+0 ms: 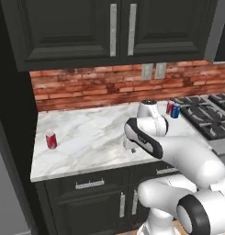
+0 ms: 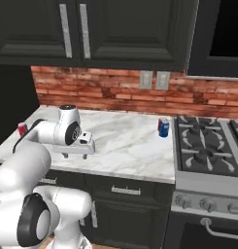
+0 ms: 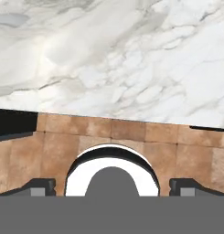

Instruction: Four empty soda cans are scattered around the kitchen. Gather all the cans and cluster them next to the stove for recycling.

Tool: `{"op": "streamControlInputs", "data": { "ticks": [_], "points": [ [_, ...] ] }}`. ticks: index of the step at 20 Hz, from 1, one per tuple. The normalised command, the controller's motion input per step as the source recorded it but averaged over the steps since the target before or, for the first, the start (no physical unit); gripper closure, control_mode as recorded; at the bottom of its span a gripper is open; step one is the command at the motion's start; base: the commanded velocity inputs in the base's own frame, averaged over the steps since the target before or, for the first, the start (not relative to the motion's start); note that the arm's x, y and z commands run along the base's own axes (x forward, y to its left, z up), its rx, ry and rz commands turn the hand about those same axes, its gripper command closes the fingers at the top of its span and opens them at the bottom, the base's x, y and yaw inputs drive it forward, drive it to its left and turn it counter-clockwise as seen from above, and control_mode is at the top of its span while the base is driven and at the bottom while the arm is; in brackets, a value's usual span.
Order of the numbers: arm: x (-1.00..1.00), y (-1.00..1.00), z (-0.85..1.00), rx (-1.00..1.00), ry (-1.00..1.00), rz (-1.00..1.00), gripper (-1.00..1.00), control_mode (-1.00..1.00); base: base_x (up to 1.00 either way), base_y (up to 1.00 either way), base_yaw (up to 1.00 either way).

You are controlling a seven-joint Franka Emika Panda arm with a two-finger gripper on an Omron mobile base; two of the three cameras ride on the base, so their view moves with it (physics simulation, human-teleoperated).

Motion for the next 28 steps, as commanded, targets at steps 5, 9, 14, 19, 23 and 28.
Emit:
{"op": "streamControlInputs", "data": {
  "ticks": [5, 9, 14, 19, 23, 28],
  "points": [
    [0.00, 0.00, 0.00, 0.00, 0.00, 0.00, -1.00, 1.00, 0.41, 0.60, 0.03],
    [0.00, 0.00, 0.00, 0.00, 0.00, 0.00, -1.00, 1.00, 0.47, 0.02, 0.01],
    [0.00, 0.00, 0.00, 0.00, 0.00, 0.00, -1.00, 1.00, 0.45, 0.13, 0.03],
    [0.00, 0.00, 0.00, 0.00, 0.00, 0.00, -1.00, 1.00, 0.32, 0.18, 0.04],
    [0.00, 0.00, 0.00, 0.00, 0.00, 0.00, -1.00, 1.00, 0.12, 0.13, 0.01],
    [0.27, 0.25, -0.05, 0.00, -0.04, 0.03, -1.00, -1.00, 0.00, 0.00, 0.00]
  ]
}}
